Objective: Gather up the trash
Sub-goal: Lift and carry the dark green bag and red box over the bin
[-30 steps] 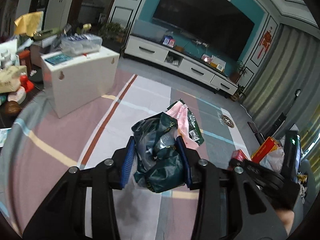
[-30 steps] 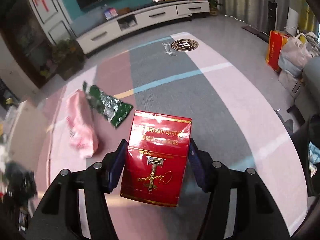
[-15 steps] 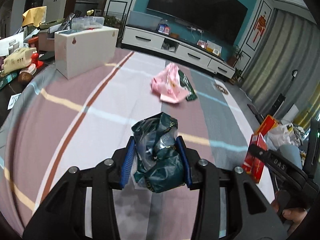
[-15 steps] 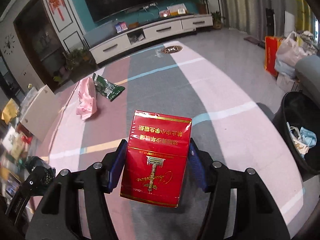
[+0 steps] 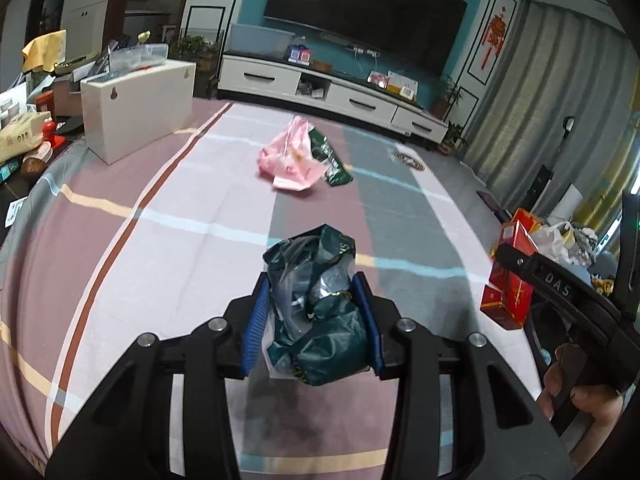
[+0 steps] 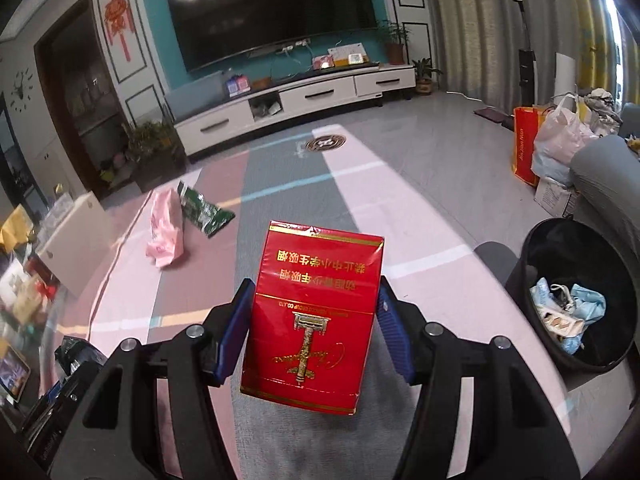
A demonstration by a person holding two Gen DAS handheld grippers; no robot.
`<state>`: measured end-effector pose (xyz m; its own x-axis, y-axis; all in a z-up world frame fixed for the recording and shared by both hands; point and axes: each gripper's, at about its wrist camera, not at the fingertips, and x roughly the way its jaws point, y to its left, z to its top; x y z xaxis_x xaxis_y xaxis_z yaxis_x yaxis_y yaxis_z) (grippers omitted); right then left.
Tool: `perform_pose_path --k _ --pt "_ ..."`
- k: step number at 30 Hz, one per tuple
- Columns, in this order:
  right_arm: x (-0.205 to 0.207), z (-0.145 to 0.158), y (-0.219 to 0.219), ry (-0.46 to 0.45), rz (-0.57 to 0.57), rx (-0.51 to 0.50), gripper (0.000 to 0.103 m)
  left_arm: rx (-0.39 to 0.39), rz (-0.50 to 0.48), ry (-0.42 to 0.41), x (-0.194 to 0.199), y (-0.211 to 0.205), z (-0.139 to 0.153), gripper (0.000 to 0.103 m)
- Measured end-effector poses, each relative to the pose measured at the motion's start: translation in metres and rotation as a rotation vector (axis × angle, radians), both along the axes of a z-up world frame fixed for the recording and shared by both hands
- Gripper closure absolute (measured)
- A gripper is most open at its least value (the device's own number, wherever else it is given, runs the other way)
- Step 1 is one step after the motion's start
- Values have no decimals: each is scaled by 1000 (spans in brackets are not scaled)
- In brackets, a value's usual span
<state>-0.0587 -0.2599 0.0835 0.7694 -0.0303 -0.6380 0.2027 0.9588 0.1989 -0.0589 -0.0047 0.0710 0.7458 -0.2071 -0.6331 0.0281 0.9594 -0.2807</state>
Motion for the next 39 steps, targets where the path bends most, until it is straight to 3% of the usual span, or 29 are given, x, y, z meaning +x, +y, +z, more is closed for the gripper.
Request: perform_pose_path --k 8,17,24,39 --pt "-26 53 -30 -109 -34 -51 43 -50 -56 -78 -5 -34 43 61" --pt "-53 110 -94 -235 -188 -130 43 -106 -192 -144 0 -103 78 61" --pt "-66 83 -140 -207 -277 -82 43 -91 -321 -120 8 -170 73 61" --pt "-78 7 -226 11 -536 46 43 -63 -584 11 16 -293 22 61"
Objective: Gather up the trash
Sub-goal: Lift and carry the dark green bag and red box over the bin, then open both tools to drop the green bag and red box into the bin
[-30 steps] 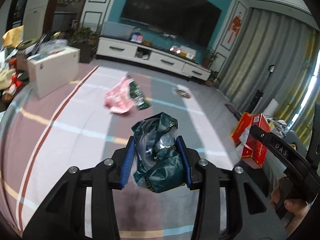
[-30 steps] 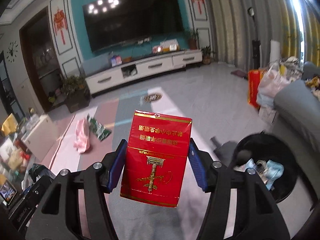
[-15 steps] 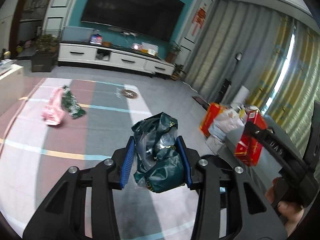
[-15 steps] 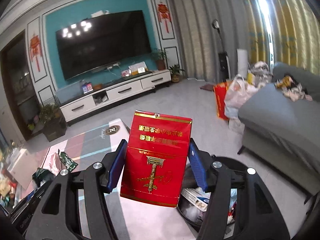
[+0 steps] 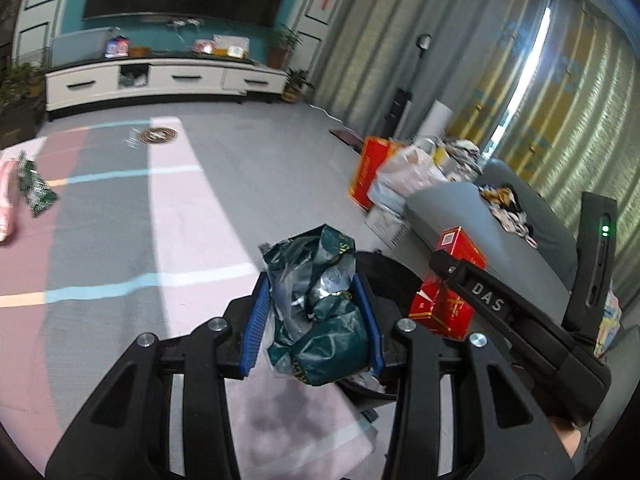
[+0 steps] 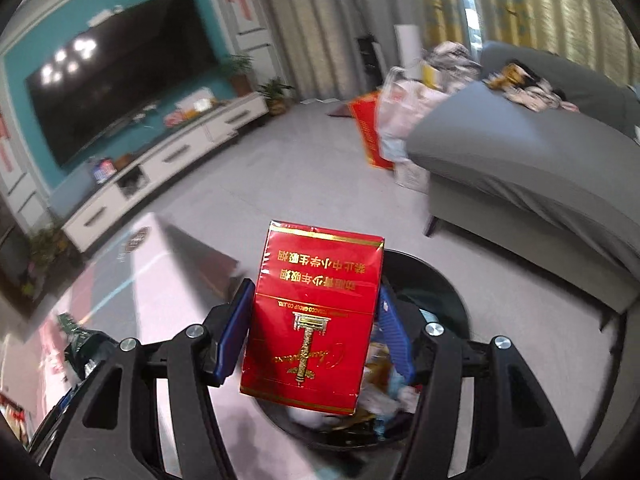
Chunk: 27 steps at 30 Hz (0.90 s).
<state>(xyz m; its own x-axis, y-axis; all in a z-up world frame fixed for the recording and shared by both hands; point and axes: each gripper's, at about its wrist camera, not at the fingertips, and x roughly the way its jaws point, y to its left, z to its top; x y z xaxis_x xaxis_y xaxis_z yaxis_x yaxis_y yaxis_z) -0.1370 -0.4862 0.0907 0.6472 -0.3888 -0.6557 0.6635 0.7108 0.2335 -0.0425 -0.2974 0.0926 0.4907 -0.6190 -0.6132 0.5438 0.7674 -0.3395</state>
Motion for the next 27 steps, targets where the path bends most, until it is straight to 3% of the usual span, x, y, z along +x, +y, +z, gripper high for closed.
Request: perform_pose_path --k 7,17,27 --pt "-7 -28 -29 90 -108 50 43 -1 -97 111 10 -38 -35 61" --pt "-10 -52 -48 130 -143 131 43 7 -190 257 21 -81 -77 61" --pt "-11 -55 -54 134 -161 162 43 27 -195 291 21 -97 -92 59"
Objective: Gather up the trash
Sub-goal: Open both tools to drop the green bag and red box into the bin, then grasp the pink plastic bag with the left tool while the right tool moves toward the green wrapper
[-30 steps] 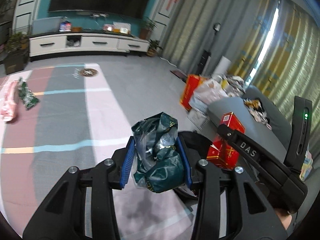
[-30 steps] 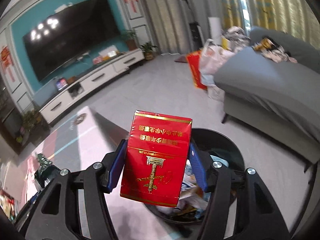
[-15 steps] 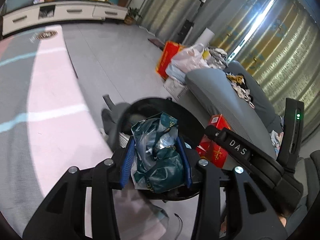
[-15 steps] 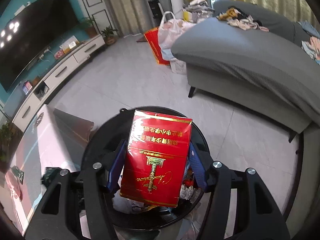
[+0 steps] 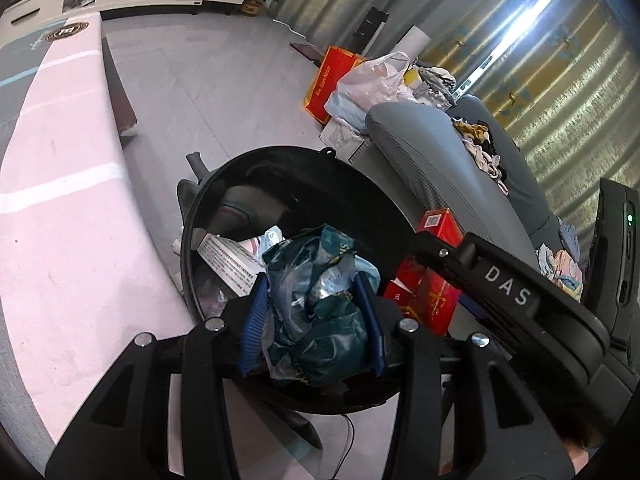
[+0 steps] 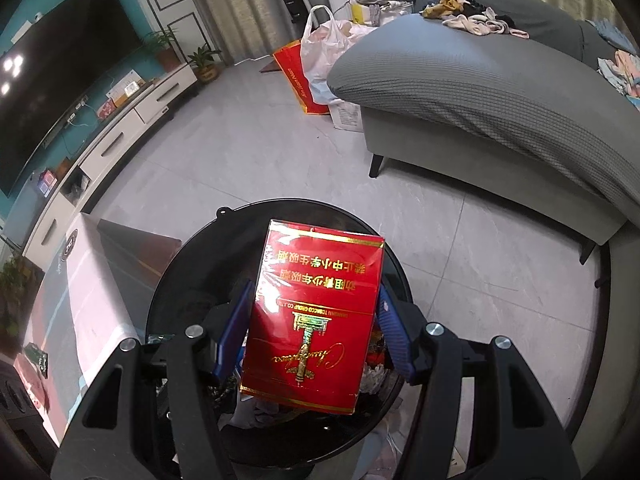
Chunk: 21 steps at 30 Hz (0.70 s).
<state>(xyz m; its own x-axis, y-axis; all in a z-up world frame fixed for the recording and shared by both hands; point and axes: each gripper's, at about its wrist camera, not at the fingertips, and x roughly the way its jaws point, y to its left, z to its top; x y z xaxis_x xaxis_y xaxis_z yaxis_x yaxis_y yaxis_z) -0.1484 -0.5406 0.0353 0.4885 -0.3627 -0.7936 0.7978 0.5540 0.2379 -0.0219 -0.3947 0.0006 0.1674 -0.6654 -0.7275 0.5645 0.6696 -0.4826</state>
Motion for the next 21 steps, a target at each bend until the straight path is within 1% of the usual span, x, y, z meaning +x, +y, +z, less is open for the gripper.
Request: perform_pose_path --k 5,7,8,9,10,12,14,16,17,19,21 --pt "0 1 1 8 1 -1 42 12 -6 -9 -2 -4 0 57" --pt "-1 1 1 14 -2 -4 42 12 -9 -7 -2 -5 0 53" --pt "0 2 2 17 -5 -7 42 16 -10 -11 -2 -6 1 47" --pt "0 2 1 22 -7 -10 42 25 -15 -21 -3 -7 2 46" --pt "0 2 1 30 -9 -15 39 31 -15 -31 -4 -7 4 45" --pt "1 1 4 34 -10 -20 32 37 -17 -59 -7 -6 9 36" --pt "1 3 4 28 -13 -23 29 32 -14 -76 -8 -1 14 31" --pt "-2 6 4 10 -23 -23 21 38 -4 -99 -7 4 20 25" --pt "-2 7 4 5 -27 -26 20 41 4 -115 -6 8 24 22" --pt "-2 10 6 -7 -31 -37 16 48 31 -162 -4 18 34 18" --pt "-1 13 7 -13 -31 -46 13 54 69 -206 -1 32 43 9"
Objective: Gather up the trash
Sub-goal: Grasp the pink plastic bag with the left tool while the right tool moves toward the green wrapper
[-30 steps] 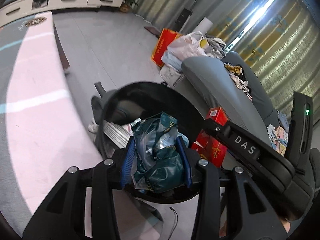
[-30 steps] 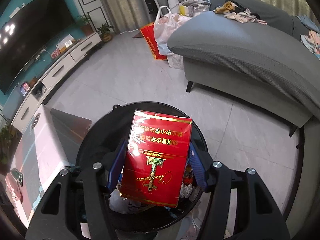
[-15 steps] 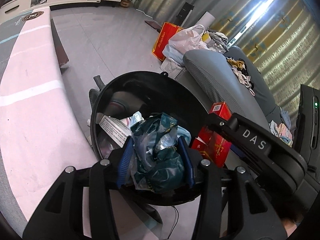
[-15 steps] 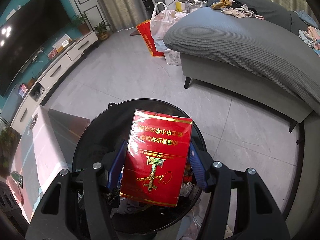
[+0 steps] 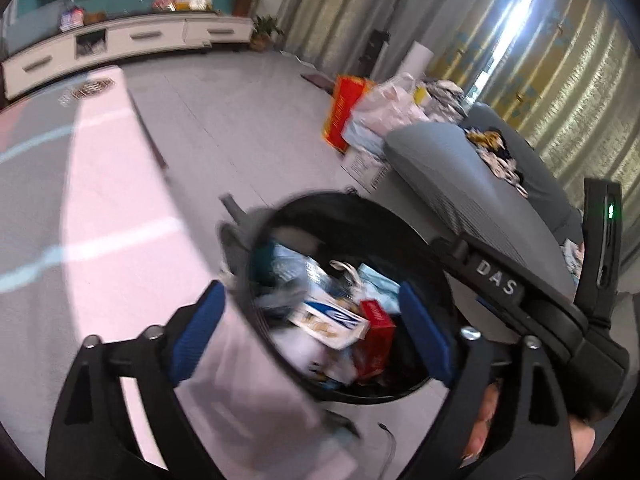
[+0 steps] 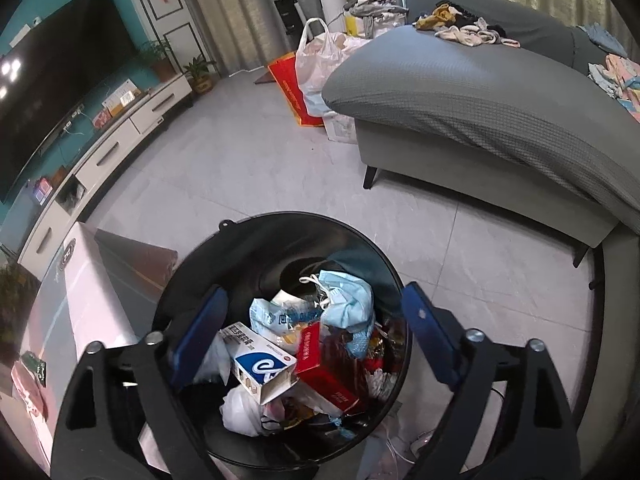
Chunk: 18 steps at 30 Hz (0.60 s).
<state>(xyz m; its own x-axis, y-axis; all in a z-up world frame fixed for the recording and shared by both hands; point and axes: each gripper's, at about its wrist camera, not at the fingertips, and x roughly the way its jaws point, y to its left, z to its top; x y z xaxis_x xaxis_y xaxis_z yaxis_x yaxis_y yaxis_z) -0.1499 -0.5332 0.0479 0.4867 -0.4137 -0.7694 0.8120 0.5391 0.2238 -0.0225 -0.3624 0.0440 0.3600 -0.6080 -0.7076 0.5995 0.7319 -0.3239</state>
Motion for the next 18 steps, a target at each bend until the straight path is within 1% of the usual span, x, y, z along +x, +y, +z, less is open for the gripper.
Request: perform_pose_path --k 2,3,5,7,9,12,13,14,16,18 --pt "2 3 2 -7 7 -11 12 3 38 -35 5 17 9 8" --pt "3 5 4 -11 9 -17 10 9 60 -54 8 25 14 5" --pt "6 8 9 -18 7 -33 7 29 131 -102 18 52 23 3" --pt "9 12 13 -25 20 -50 5 56 240 -147 34 84 32 3" --pt "16 15 21 -24 54 -71 3 78 354 -172 51 120 37 3" --pt "23 18 32 -26 90 -92 3 112 476 -171 77 166 41 3" --pt "26 20 36 -39 102 -94 3 130 547 -163 89 190 42 3" --pt "29 23 41 -55 114 -94 3 132 577 -161 95 201 43 3" --pt "35 28 52 -94 148 -100 3 118 670 -150 113 241 45 3" --pt "42 33 64 -118 184 -118 3 106 741 -132 127 270 43 3"
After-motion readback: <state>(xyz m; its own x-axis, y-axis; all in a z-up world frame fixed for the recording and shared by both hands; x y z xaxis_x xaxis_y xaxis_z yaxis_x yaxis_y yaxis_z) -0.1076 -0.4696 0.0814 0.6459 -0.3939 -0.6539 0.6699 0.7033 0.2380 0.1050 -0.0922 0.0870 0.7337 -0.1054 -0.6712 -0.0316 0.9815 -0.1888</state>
